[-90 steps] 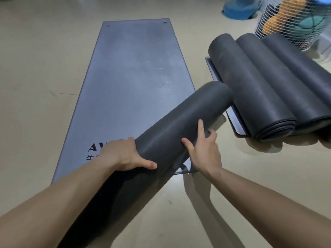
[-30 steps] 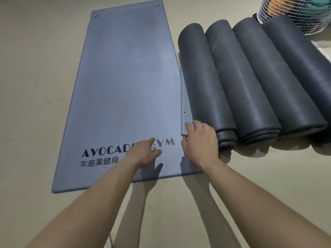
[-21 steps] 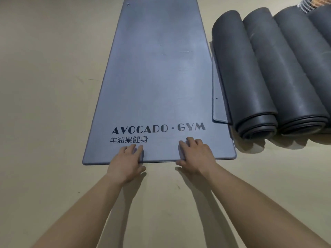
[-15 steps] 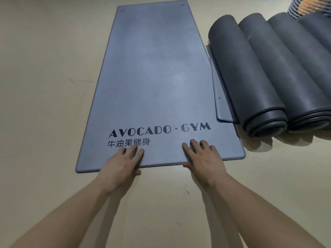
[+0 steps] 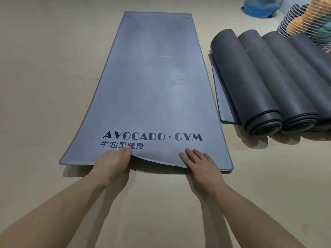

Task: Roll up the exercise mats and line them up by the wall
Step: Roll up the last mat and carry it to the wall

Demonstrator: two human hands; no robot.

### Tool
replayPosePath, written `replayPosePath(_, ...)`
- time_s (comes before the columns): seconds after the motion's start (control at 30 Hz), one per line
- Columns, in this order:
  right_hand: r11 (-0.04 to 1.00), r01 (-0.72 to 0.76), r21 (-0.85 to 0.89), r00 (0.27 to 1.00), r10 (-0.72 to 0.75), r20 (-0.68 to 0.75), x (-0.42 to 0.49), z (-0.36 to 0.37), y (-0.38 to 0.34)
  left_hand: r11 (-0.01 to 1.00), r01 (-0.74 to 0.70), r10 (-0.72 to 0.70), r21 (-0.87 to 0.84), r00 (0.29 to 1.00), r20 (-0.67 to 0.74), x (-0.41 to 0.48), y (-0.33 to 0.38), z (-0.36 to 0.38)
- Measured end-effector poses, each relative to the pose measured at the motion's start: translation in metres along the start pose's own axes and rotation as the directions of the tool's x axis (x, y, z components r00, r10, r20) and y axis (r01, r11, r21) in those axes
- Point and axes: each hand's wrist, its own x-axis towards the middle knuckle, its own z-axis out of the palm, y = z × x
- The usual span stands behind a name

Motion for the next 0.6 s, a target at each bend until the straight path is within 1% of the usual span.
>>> replayPosePath(0.07,1.0,-0.003,0.017,0.997,0.002,0.082,-0.006,0.002,-0.009,0.998,0.064,-0.065,0.02,0.997,0.049,-0.031,-0.014,0.002)
replayPosePath(0.1,1.0,0.0,0.027,0.995,-0.002,0.1,-0.008,0.003,-0.016,0.997,0.077,-0.078,0.02,0.996,0.052,-0.043,-0.018,0.002)
replayPosePath(0.2,0.999,0.0,0.048,0.998,-0.003,0.061,-0.01,0.001,-0.033,0.993,0.12,-0.121,0.019,0.992,0.034,-0.063,-0.02,0.005)
replayPosePath(0.33,1.0,-0.018,-0.009,0.999,0.018,0.027,-0.007,-0.036,-0.018,0.996,0.081,-0.083,-0.021,0.994,-0.068,-0.07,-0.015,0.011)
replayPosePath(0.37,1.0,-0.029,-0.001,0.999,0.029,0.039,-0.005,-0.051,-0.012,0.996,0.076,-0.079,-0.035,0.993,-0.082,-0.071,-0.013,0.009)
replayPosePath(0.47,1.0,-0.017,0.014,0.99,0.015,0.137,0.002,-0.096,0.005,0.995,0.071,-0.081,-0.072,0.987,-0.141,-0.066,-0.007,-0.001)
replayPosePath(0.5,1.0,-0.005,-0.023,0.994,0.007,0.108,0.003,-0.104,0.009,0.994,0.078,-0.09,-0.082,0.983,-0.157,-0.061,-0.007,-0.007)
replayPosePath(0.53,0.994,0.028,-0.106,1.0,-0.028,0.004,0.003,-0.106,0.008,0.99,0.1,-0.116,-0.097,0.978,-0.174,-0.055,-0.01,-0.013)
replayPosePath(0.57,0.98,0.052,-0.194,0.991,-0.074,-0.112,0.001,-0.103,0.003,0.984,0.129,-0.148,-0.122,0.976,-0.16,-0.048,-0.014,-0.02)
replayPosePath(0.6,0.972,0.047,-0.229,0.969,-0.1,-0.224,-0.001,-0.097,-0.006,0.979,0.149,-0.169,-0.14,0.975,-0.142,-0.041,-0.019,-0.029)
